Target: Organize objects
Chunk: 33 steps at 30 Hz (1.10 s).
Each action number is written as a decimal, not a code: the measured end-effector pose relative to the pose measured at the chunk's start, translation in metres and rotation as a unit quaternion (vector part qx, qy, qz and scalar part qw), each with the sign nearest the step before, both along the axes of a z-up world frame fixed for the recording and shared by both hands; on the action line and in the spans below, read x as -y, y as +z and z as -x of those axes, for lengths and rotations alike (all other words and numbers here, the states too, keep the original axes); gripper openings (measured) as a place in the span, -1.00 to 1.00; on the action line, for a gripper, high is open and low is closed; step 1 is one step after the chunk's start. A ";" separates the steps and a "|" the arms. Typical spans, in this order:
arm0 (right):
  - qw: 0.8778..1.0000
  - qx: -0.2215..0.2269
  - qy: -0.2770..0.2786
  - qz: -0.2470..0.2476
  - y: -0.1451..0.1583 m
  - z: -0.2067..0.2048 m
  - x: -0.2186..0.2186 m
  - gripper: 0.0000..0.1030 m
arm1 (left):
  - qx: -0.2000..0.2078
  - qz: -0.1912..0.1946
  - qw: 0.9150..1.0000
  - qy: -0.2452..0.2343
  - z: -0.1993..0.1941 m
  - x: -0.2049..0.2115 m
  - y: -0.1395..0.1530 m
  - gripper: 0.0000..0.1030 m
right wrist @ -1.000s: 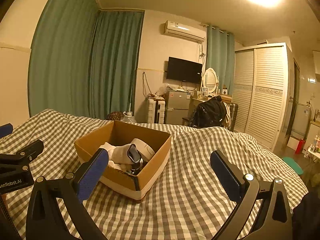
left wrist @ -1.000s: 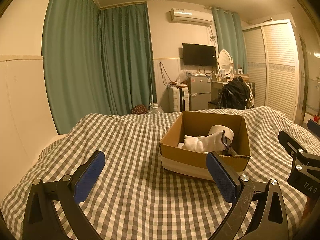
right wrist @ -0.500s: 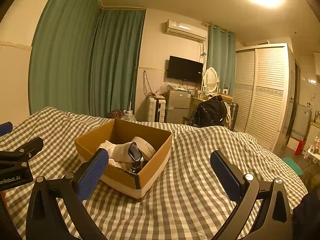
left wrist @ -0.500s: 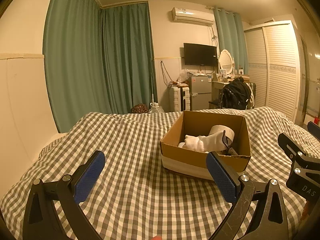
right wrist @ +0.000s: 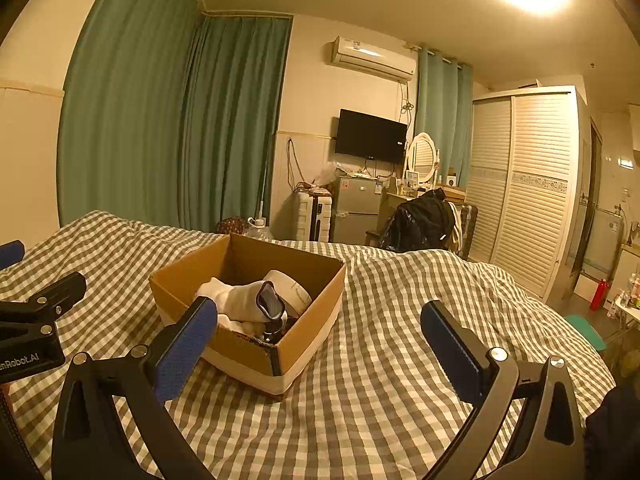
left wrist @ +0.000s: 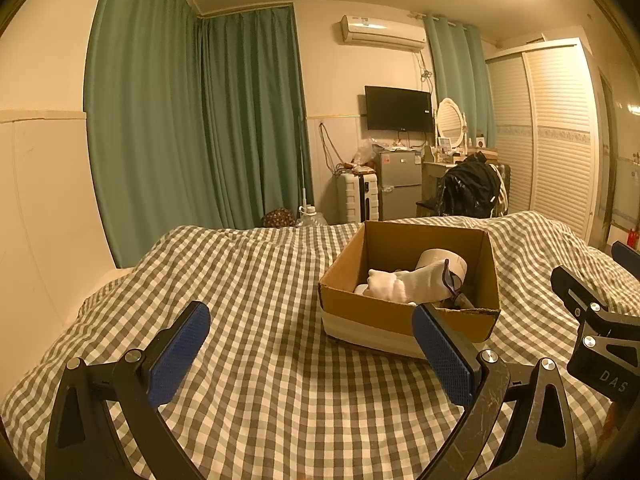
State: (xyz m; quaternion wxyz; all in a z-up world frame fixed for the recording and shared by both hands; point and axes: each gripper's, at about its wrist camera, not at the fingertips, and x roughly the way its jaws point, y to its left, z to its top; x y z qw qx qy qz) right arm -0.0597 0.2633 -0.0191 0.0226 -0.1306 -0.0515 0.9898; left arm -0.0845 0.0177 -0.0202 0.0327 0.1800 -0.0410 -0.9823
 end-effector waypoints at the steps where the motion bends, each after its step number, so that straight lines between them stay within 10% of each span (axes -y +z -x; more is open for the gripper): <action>1: 1.000 0.000 0.000 0.000 0.000 0.000 0.000 0.98 | 0.000 0.000 1.000 -0.001 0.000 0.000 0.000 1.00; 33: 1.000 0.008 0.001 -0.002 -0.005 0.001 0.000 0.98 | 0.007 -0.003 1.000 -0.008 0.002 -0.001 -0.004 1.00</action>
